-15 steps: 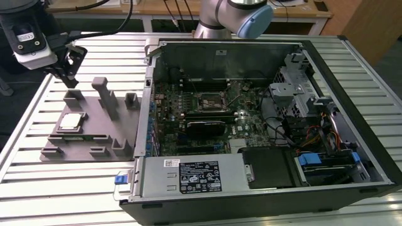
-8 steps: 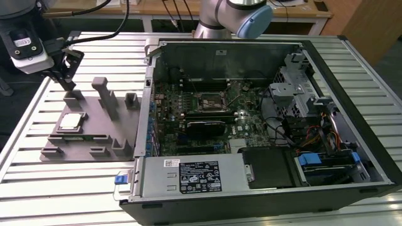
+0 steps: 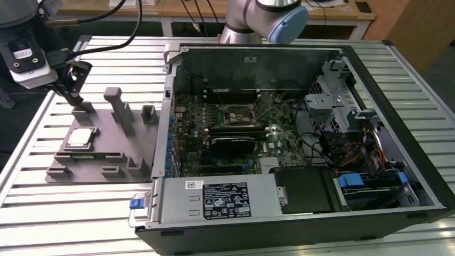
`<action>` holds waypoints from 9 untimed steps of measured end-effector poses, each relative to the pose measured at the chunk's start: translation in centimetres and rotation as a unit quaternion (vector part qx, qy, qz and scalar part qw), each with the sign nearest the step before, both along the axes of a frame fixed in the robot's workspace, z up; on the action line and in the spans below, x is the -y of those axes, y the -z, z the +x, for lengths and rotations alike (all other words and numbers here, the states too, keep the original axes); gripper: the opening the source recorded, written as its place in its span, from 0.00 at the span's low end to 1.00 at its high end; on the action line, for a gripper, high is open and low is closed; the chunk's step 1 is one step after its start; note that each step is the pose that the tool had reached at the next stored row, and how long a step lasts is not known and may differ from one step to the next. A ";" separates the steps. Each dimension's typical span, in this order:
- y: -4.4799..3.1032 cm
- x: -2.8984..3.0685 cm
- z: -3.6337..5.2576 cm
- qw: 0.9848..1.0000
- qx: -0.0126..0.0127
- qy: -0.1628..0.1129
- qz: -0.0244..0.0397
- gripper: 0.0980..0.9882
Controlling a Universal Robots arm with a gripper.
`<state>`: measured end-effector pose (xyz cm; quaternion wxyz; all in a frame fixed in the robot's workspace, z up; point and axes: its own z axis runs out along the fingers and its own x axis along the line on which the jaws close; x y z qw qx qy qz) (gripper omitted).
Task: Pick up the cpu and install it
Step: 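Reach for the cpu, then pick up the cpu and move it towards the insertion slot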
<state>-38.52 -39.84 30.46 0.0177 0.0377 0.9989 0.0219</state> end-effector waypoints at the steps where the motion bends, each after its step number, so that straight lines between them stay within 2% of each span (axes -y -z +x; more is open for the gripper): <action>1: 0.00 0.00 -0.04 1.000 0.000 0.000 0.000 0.01; 9: 0.12 0.00 -0.18 1.000 0.000 0.000 0.000 0.01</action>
